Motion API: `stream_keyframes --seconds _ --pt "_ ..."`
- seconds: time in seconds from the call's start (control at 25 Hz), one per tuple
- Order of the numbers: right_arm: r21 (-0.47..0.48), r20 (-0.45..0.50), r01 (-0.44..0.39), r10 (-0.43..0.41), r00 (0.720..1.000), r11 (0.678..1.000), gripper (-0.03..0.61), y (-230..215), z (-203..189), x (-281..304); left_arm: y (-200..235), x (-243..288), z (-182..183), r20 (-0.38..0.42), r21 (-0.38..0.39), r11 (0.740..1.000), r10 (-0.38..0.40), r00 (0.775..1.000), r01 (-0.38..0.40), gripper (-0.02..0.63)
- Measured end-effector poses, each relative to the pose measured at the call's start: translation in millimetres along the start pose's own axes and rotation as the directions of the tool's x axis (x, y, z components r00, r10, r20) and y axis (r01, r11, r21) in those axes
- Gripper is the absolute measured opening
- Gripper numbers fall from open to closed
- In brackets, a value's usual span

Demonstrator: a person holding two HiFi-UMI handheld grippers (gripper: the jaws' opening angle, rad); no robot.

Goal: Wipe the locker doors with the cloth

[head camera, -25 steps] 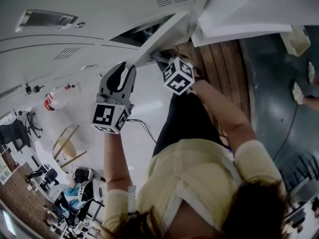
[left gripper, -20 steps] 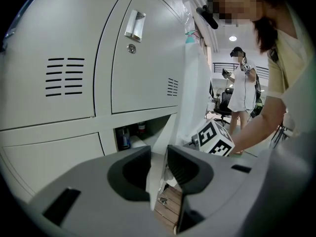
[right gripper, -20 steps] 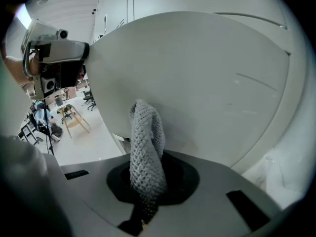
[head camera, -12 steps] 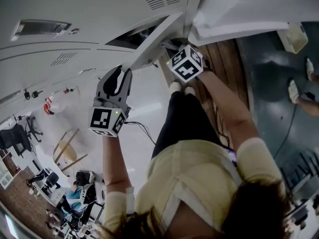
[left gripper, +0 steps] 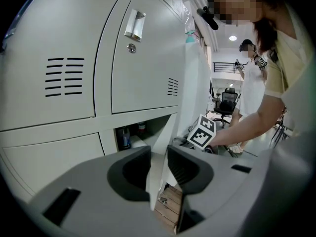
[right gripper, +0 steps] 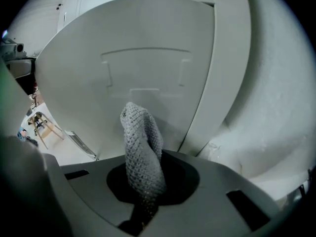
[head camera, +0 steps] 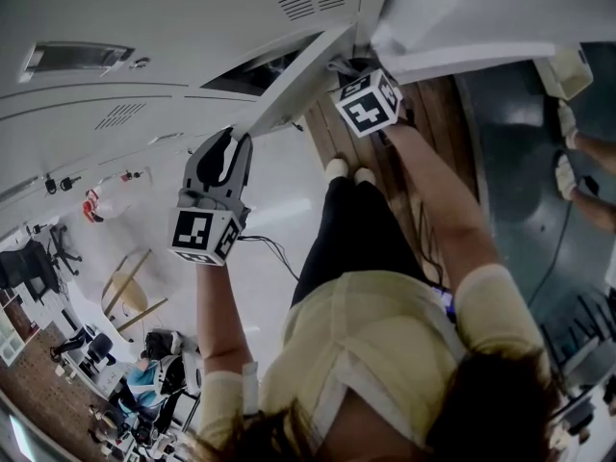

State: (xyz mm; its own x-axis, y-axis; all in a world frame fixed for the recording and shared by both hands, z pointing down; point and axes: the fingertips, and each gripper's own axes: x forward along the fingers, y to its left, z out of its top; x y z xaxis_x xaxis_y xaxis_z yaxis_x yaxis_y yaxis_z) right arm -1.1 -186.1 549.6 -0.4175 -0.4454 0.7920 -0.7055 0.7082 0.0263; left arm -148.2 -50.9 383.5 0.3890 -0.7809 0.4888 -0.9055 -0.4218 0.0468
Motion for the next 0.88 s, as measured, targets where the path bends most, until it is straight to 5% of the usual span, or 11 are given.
stream_keyframes --seconds 0.32,0.88 --pt "0.086 0.014 0.018 -0.02 1.0 0.996 0.012 -1 -8 -9 1 0 0 0.007 -0.004 1.0 0.001 1.0 -0.001 0.104" --pt "-0.033 0.009 -0.221 0.222 0.975 0.975 0.012 118 -51 -2 3 2 0 0.017 0.001 1.0 -0.001 1.0 0.001 0.104"
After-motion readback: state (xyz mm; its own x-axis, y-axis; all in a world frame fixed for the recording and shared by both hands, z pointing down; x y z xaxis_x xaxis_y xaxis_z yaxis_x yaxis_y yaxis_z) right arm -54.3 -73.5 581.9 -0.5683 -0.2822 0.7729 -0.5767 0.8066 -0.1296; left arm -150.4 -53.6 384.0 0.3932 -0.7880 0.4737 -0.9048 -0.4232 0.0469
